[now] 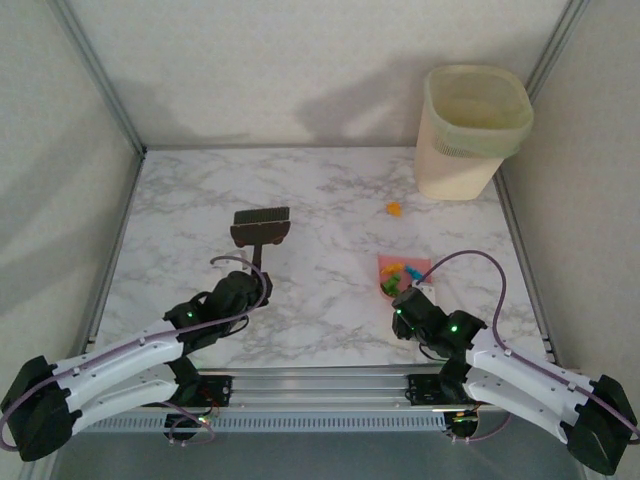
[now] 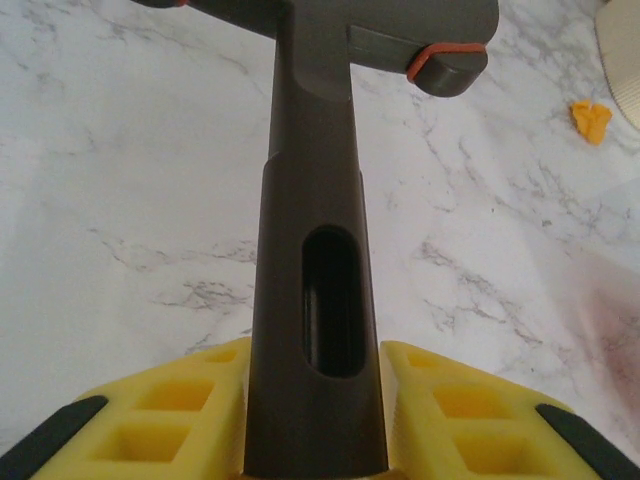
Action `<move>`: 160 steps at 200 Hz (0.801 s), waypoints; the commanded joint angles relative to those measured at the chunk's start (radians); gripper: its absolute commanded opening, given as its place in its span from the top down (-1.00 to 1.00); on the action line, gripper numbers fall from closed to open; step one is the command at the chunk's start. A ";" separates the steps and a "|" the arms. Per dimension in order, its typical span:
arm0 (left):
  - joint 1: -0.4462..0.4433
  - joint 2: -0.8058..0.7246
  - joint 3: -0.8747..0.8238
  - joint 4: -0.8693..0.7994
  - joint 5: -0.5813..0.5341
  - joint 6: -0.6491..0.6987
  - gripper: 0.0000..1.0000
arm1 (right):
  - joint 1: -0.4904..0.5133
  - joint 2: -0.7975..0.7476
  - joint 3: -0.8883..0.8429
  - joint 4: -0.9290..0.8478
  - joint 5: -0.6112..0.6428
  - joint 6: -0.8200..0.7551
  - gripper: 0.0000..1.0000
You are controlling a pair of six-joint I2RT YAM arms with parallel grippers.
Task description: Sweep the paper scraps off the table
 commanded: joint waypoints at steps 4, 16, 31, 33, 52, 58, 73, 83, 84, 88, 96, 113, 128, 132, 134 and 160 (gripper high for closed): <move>0.003 -0.042 -0.006 0.033 -0.065 -0.015 1.00 | -0.003 -0.010 0.021 -0.021 0.062 -0.015 1.00; 0.003 -0.056 -0.008 0.026 -0.076 -0.014 1.00 | -0.003 -0.008 0.041 -0.028 0.068 -0.029 1.00; 0.003 -0.071 -0.008 0.011 -0.090 -0.021 1.00 | -0.004 0.000 0.078 -0.044 0.076 -0.047 1.00; 0.002 -0.073 -0.007 0.011 -0.090 -0.021 1.00 | -0.003 0.003 0.089 -0.047 0.077 -0.050 1.00; 0.003 -0.095 -0.010 0.005 -0.093 -0.025 1.00 | -0.003 0.029 0.144 -0.076 0.096 -0.069 1.00; 0.003 -0.102 -0.010 0.003 -0.096 -0.028 1.00 | -0.001 0.037 0.162 -0.085 0.101 -0.074 1.00; 0.003 -0.115 -0.012 -0.012 -0.108 -0.041 1.00 | 0.002 0.058 0.203 -0.092 0.103 -0.080 1.00; 0.003 -0.121 -0.013 -0.019 -0.109 -0.049 1.00 | 0.005 0.071 0.233 -0.098 0.107 -0.078 1.00; 0.004 -0.121 -0.012 -0.020 -0.109 -0.049 1.00 | 0.006 0.073 0.235 -0.099 0.107 -0.078 1.00; 0.004 -0.123 -0.013 -0.021 -0.109 -0.050 1.00 | 0.007 0.079 0.247 -0.102 0.108 -0.077 1.00; 0.003 -0.125 -0.013 -0.023 -0.102 -0.055 1.00 | 0.013 0.091 0.273 -0.109 0.111 -0.074 1.00; 0.003 -0.121 -0.010 -0.020 -0.082 -0.059 1.00 | 0.029 0.128 0.333 -0.134 0.120 -0.062 1.00; 0.003 -0.117 -0.007 -0.022 -0.071 -0.064 1.00 | 0.048 0.174 0.397 -0.157 0.131 -0.057 1.00; 0.003 -0.116 -0.008 -0.022 -0.068 -0.065 1.00 | 0.053 0.191 0.416 -0.163 0.136 -0.056 1.00; 0.003 -0.115 -0.008 -0.022 -0.067 -0.067 1.00 | 0.055 0.200 0.428 -0.168 0.138 -0.056 1.00; 0.003 -0.124 -0.006 -0.031 -0.049 -0.075 1.00 | 0.069 0.338 0.599 -0.248 0.153 -0.037 1.00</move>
